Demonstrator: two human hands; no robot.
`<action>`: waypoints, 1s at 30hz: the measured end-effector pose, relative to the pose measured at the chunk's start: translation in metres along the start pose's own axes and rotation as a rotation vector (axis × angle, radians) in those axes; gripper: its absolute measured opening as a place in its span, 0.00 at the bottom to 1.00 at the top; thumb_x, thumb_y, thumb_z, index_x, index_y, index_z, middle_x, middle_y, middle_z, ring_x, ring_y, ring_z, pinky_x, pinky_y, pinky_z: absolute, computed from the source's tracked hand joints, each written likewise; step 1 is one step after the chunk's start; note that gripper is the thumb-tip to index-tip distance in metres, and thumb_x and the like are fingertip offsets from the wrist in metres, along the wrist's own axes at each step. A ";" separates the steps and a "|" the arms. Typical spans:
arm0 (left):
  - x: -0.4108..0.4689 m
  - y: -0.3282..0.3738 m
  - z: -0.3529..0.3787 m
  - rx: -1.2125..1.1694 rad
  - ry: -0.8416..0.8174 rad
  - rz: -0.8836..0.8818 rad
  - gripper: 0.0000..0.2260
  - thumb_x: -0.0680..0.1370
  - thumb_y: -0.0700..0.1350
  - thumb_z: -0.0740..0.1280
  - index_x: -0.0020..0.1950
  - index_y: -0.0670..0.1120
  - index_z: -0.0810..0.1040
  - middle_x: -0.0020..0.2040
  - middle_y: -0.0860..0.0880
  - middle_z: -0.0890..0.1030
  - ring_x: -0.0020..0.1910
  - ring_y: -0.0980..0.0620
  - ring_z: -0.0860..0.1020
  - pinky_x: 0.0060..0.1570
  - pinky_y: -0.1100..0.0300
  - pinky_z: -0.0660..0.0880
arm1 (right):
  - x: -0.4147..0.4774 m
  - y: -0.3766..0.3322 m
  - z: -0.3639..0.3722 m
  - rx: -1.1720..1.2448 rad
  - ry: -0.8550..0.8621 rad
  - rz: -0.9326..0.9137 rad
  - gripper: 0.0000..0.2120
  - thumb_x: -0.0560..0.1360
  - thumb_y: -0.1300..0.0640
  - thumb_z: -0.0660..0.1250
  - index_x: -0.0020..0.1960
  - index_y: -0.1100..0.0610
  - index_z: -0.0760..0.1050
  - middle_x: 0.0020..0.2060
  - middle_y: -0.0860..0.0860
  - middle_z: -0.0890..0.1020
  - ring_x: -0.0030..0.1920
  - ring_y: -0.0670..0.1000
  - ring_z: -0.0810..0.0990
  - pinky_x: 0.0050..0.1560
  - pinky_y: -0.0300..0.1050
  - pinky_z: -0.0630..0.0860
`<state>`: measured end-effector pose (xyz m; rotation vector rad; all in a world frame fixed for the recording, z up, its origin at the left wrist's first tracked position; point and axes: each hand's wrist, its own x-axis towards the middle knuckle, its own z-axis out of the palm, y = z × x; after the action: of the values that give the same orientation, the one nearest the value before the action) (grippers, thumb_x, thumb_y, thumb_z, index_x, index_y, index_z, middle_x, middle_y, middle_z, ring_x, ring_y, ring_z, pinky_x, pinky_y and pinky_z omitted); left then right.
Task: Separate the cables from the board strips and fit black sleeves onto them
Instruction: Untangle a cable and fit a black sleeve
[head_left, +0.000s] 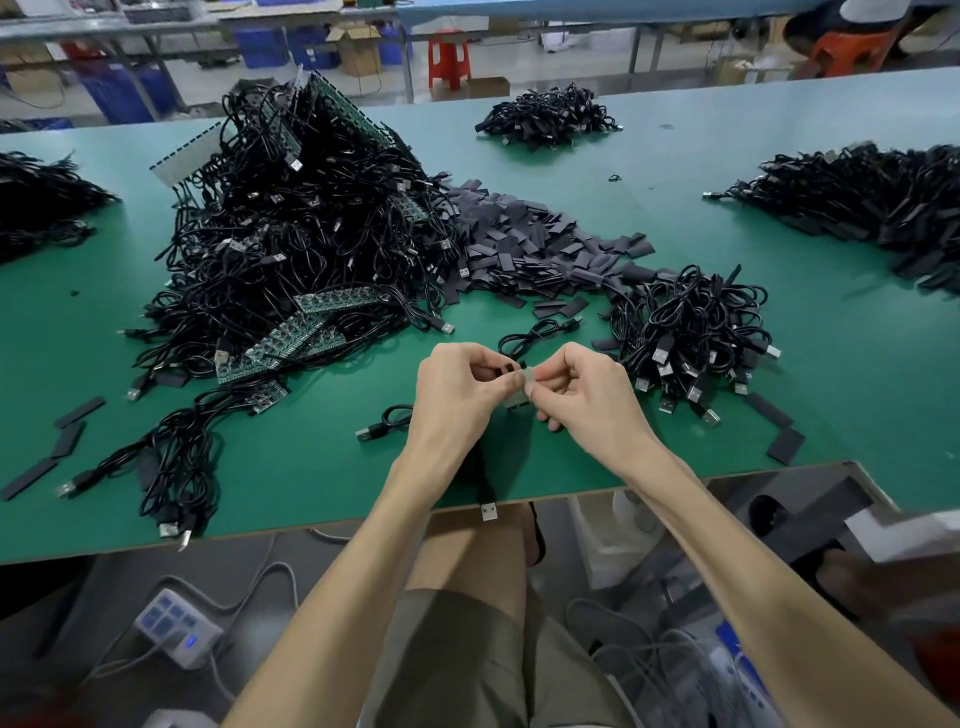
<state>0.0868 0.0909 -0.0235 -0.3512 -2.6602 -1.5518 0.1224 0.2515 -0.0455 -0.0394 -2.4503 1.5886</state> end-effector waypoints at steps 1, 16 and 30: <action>0.000 0.000 -0.001 -0.003 0.004 0.000 0.05 0.73 0.44 0.79 0.42 0.51 0.84 0.34 0.57 0.83 0.32 0.66 0.79 0.35 0.71 0.74 | 0.000 0.000 0.000 0.006 0.001 -0.003 0.06 0.77 0.60 0.74 0.44 0.58 0.77 0.31 0.50 0.83 0.29 0.45 0.81 0.31 0.36 0.77; 0.003 0.005 -0.018 0.252 0.011 0.052 0.11 0.72 0.47 0.79 0.38 0.60 0.79 0.45 0.57 0.77 0.50 0.55 0.77 0.55 0.57 0.59 | 0.003 0.000 0.002 0.009 0.155 0.006 0.06 0.79 0.58 0.72 0.47 0.57 0.76 0.39 0.50 0.81 0.33 0.41 0.75 0.38 0.35 0.74; -0.008 0.007 -0.041 0.087 -0.308 0.295 0.15 0.73 0.29 0.72 0.41 0.50 0.81 0.47 0.54 0.85 0.54 0.58 0.79 0.60 0.57 0.72 | 0.002 0.001 -0.002 0.038 0.224 0.087 0.08 0.81 0.54 0.69 0.49 0.57 0.73 0.36 0.48 0.80 0.24 0.51 0.77 0.31 0.47 0.76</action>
<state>0.0934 0.0575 0.0015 -1.0007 -2.7140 -1.3836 0.1204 0.2540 -0.0451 -0.3041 -2.2746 1.5703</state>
